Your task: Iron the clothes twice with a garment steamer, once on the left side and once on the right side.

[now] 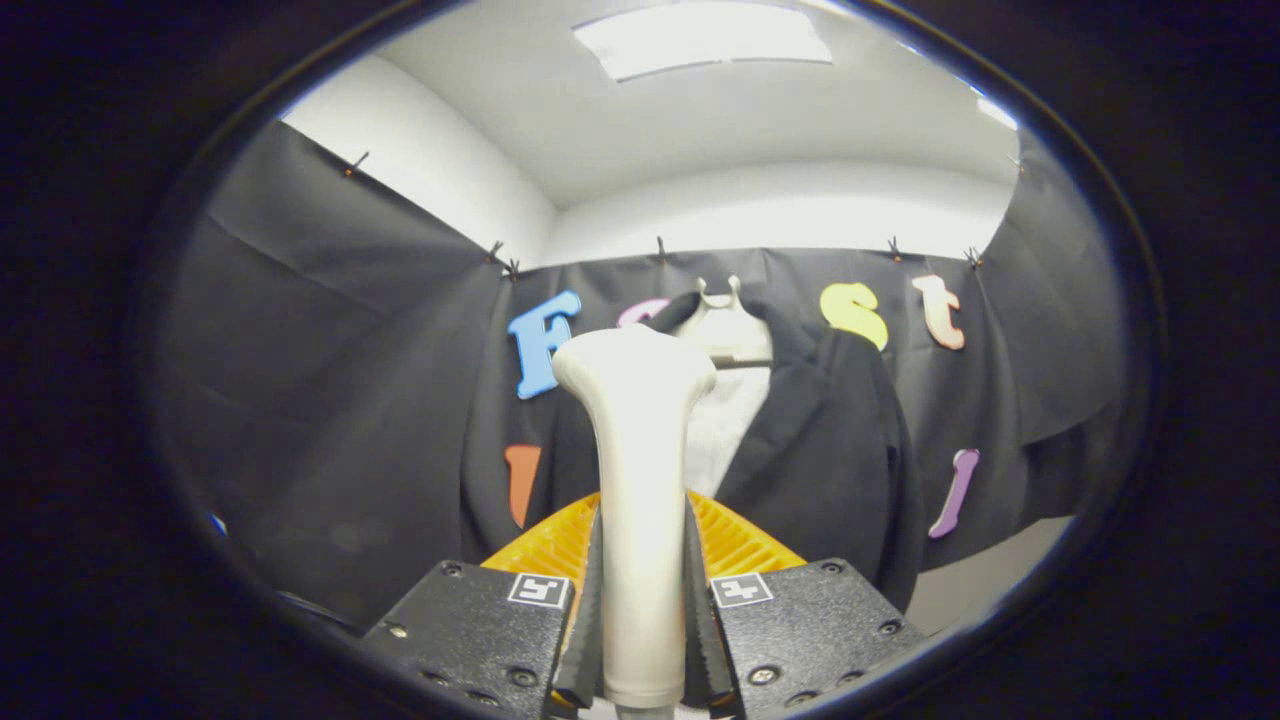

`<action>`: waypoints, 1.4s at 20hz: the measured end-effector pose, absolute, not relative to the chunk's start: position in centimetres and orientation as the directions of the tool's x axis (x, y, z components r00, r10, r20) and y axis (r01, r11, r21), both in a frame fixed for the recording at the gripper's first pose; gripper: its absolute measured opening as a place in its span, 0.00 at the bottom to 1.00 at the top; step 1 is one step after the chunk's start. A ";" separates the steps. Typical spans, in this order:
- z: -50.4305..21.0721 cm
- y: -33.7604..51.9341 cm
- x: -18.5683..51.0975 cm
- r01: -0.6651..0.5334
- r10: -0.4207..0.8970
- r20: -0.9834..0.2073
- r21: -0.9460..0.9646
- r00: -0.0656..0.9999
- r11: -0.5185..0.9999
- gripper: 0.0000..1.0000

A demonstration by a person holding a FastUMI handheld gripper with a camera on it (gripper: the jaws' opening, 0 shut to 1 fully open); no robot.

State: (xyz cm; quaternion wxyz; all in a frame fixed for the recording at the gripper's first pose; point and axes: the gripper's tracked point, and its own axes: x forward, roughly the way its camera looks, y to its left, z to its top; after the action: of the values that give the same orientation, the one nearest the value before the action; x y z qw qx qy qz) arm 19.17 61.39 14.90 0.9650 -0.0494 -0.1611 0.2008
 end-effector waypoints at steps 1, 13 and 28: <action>15.7 61.9 19.4 -0.370 0.404 0.310 -0.163 0.861 0.915 0.38; 16.1 66.0 29.9 -0.291 0.328 0.253 -0.173 0.910 0.941 0.39; 6.1 62.4 27.3 -0.281 0.313 0.112 -0.234 0.943 0.931 0.38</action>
State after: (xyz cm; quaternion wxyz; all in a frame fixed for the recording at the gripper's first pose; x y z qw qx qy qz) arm 27.31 62.42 6.07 0.9798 -0.1081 -0.0740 0.1514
